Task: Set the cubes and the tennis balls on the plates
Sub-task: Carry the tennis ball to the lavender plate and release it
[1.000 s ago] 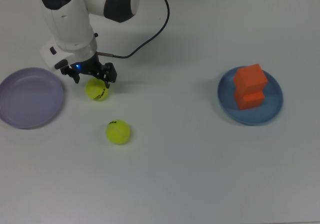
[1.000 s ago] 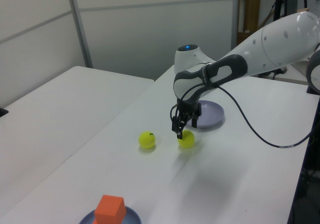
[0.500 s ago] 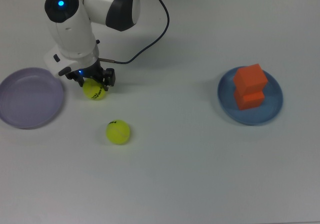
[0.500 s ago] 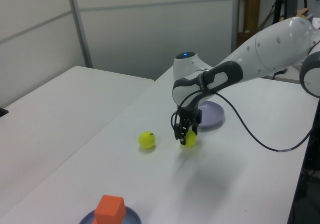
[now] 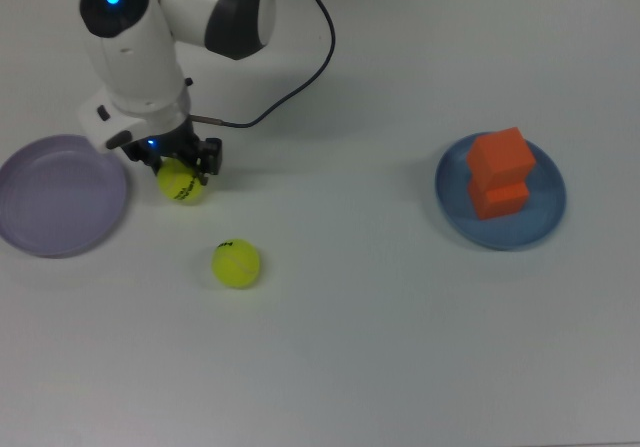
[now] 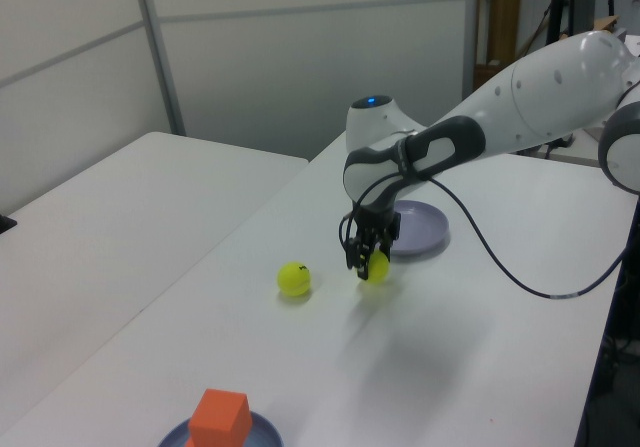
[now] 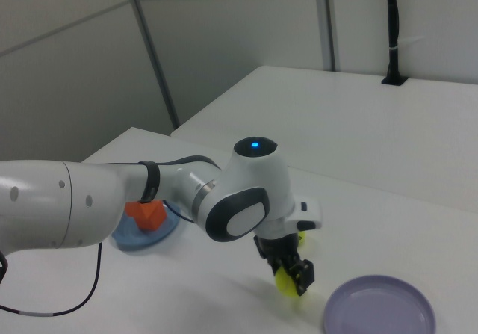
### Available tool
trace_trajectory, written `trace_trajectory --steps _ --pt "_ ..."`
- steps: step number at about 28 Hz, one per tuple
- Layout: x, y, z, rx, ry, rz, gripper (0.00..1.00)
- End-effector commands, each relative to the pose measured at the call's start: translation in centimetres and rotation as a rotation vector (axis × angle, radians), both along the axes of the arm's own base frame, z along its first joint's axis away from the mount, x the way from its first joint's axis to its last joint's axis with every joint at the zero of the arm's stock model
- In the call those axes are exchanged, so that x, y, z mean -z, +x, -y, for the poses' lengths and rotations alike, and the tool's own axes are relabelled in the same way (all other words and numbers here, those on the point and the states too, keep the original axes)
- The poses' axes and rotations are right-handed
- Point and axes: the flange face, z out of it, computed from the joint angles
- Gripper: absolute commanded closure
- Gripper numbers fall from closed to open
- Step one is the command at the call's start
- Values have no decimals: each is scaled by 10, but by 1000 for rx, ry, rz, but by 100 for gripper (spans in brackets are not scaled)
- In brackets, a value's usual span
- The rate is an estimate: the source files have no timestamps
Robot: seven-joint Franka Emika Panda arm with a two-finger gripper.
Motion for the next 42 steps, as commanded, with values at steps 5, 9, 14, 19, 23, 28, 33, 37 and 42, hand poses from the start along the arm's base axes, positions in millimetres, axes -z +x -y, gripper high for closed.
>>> trace_trajectory --steps 5,9,14,19,23,28,33,37,42 --pt "-27 10 80 95 18 71 100" --pt "-25 12 105 130 12 76 100" --pt "-5 18 122 146 -4 53 100" --pt "2 21 126 160 1 47 82" --pt "-2 22 127 175 15 56 0" --pt "-25 30 121 163 21 80 0" --pt "-43 39 102 138 31 105 0" --pt "-51 48 75 100 54 126 0" --pt "-57 55 38 79 106 144 0"
